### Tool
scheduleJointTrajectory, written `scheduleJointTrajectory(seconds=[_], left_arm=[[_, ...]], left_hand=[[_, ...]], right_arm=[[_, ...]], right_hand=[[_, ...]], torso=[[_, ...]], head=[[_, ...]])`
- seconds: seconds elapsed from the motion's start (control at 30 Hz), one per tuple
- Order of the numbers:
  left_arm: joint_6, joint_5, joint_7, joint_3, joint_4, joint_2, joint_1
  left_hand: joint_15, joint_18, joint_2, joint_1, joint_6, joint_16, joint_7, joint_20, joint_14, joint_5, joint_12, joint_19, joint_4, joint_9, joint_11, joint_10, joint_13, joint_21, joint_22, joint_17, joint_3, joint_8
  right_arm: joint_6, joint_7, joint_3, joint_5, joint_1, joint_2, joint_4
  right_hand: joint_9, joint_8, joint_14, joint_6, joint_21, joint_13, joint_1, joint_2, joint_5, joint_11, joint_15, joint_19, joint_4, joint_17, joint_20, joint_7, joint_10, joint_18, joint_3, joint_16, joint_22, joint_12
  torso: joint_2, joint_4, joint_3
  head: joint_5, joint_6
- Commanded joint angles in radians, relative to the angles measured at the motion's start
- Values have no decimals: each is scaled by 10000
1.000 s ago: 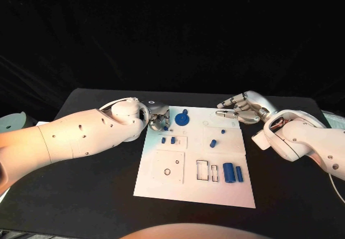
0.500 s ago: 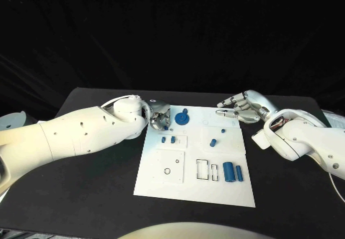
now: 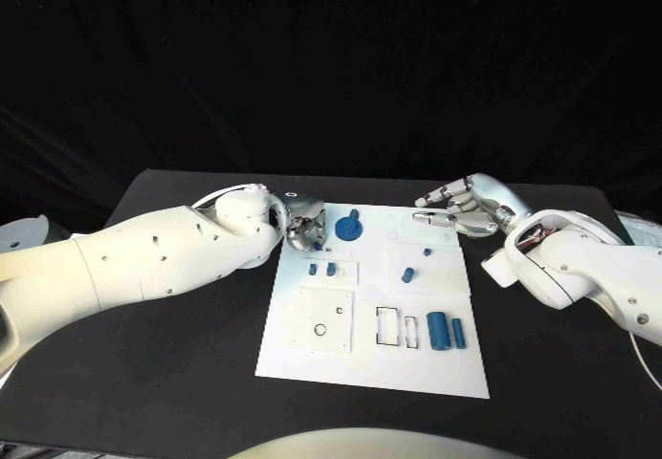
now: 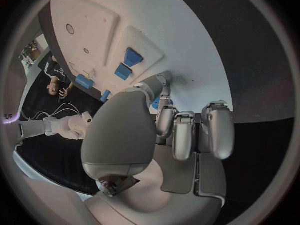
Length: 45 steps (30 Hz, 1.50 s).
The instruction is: Assemble the parts on the task board
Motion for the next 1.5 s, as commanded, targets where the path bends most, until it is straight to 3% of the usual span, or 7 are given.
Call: scheduleJointTrajectory(seconds=[0.03, 0.57, 0.97, 1.5], left_arm=[[421, 192, 3, -120, -11, -44, -168], [-891, 770, 58, -62, 305, -371, -171], [-1356, 881, 86, -39, 493, -599, -174], [-2029, 1514, 233, 49, 1152, -1014, -175]], left_hand=[[-79, -174, 7, -119, 69, 31, -16, -73, 1037, 45, 31, 744, -9, 21, 13, 87, 15, 72, 2024, 2632, 97, -23], [-12, -199, -104, -335, 3, 31, 11, -35, 1037, 79, -41, 772, 124, 12, 110, 20, -98, 181, 2081, 2632, 291, -68], [1, -203, -103, -332, 25, 31, 10, -26, 1037, 81, -45, 776, 126, 19, 125, 23, -100, 200, 2090, 2632, 332, -56], [29, -204, -127, -305, 44, 31, 26, -5, 1037, 81, -83, 778, 105, 27, 162, -16, -167, 202, 2094, 2632, 410, -50]], right_arm=[[82, 68, 0, -33, 0, 1, 18], [64, 122, 0, -32, 0, 19, -8], [53, 147, 0, -29, -1, 23, -20], [51, 161, 0, -25, -2, 32, -37]], right_hand=[[9, 27, 879, 68, -53, 315, -56, 23, -19, -52, -57, 163, -4, 1919, -53, -26, 41, 57, -42, -22, 679, -47], [10, 28, 879, 72, -53, 315, -64, 25, -14, -53, -58, 163, 1, 1919, -54, -28, 41, 57, -49, -21, 679, -47], [11, 29, 877, 76, -55, 311, -79, 25, -12, -54, -59, 162, 10, 1913, -55, -28, 39, 58, -63, -26, 676, -52], [12, 31, 876, 81, -57, 309, -96, 24, -15, -54, -59, 160, 20, 1907, -56, -30, 38, 59, -75, -30, 673, -54]], torso=[[6, 6, -6], [2, 19, -5], [-1, 10, -4], [0, 8, -2]], head=[[-4, 2], [-20, -3], [-2, -1], [3, 21]])
